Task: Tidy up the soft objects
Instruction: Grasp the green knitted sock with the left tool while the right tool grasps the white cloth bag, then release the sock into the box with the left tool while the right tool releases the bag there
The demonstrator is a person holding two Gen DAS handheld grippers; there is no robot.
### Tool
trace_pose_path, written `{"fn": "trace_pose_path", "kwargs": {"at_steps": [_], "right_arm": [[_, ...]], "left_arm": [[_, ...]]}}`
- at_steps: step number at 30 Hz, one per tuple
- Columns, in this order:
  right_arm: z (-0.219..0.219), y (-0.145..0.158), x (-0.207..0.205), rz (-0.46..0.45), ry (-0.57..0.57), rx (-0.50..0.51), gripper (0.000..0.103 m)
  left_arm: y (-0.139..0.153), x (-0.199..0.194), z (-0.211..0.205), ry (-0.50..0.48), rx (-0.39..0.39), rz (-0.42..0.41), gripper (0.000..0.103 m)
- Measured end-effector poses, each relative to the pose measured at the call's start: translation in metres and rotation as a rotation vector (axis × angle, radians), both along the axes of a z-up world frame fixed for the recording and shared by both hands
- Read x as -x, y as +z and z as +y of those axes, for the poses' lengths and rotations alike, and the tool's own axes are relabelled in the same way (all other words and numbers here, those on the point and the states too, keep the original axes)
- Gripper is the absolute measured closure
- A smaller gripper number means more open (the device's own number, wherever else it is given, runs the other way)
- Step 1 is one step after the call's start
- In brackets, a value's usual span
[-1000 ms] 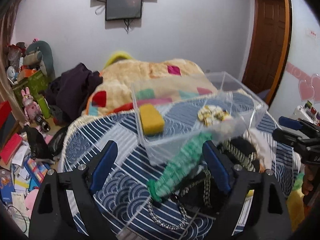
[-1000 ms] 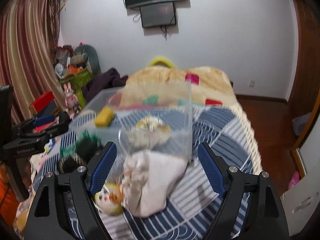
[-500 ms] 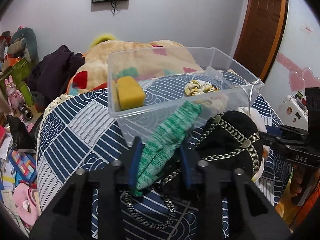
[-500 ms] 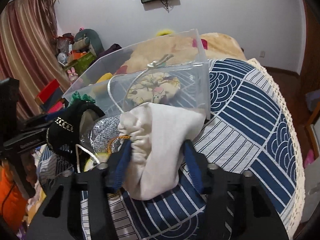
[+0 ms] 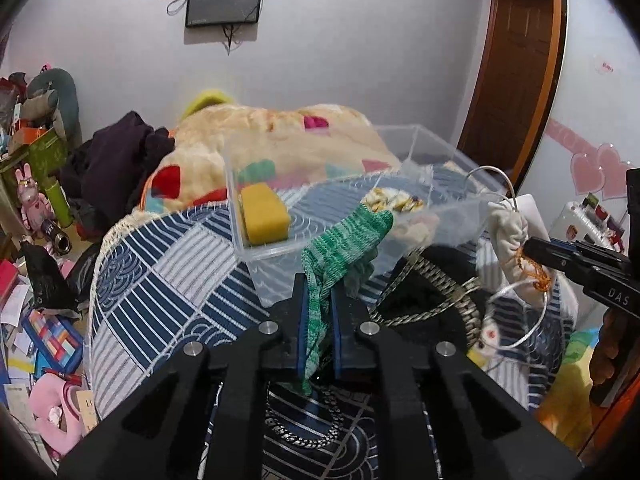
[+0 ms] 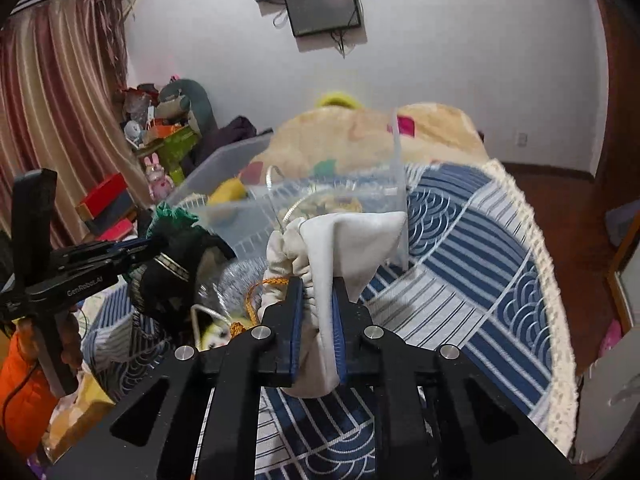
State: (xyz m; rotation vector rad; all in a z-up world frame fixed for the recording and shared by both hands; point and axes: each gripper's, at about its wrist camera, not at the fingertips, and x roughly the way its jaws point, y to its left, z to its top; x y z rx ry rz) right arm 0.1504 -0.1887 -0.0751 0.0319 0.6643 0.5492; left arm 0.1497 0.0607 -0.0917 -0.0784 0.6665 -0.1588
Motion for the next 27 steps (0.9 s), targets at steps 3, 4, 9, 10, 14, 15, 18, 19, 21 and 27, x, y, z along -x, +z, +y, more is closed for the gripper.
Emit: {"fn": "trace_pose_path", "kwargs": {"at_steps": [3,4,9,10,14,15,18,19,21,27], "right_arm": [[-0.002,0.015,0.002,-0.039,-0.004,-0.026,0.091],[-0.002,0.02,0.002,-0.054,-0.004,-0.035,0.091],[0.006,0.042,-0.006,-0.118,-0.007,-0.059,0.091],[0.008,0.045,-0.008,-0.129,-0.009,-0.061,0.091],[0.019,0.055,-0.018,-0.152,-0.015,-0.061,0.091],[0.022,0.056,-0.022,-0.152,-0.014,-0.061,0.091],[0.033,0.055,-0.034,-0.149,-0.013,-0.05,0.091],[0.037,0.054,-0.037,-0.146,-0.012,-0.044,0.091],[0.046,0.05,-0.045,-0.134,-0.005,-0.031,0.091],[0.068,0.033,-0.065,-0.083,0.01,0.034,0.091]], "left_arm": [[0.015,0.004,-0.001,0.007,0.003,-0.042,0.094],[0.02,0.005,-0.001,0.009,0.005,-0.057,0.094],[0.047,0.006,0.0,0.025,0.017,-0.135,0.094],[0.052,0.004,0.0,0.029,0.017,-0.151,0.094],[0.062,-0.003,0.0,0.042,0.004,-0.19,0.094],[0.063,-0.005,-0.001,0.048,-0.003,-0.197,0.094],[0.061,-0.015,-0.002,0.064,-0.017,-0.2,0.094],[0.059,-0.019,-0.002,0.067,-0.014,-0.192,0.094],[0.055,-0.026,-0.002,0.072,-0.007,-0.173,0.094],[0.031,-0.054,0.0,0.084,0.0,-0.093,0.094]]}}
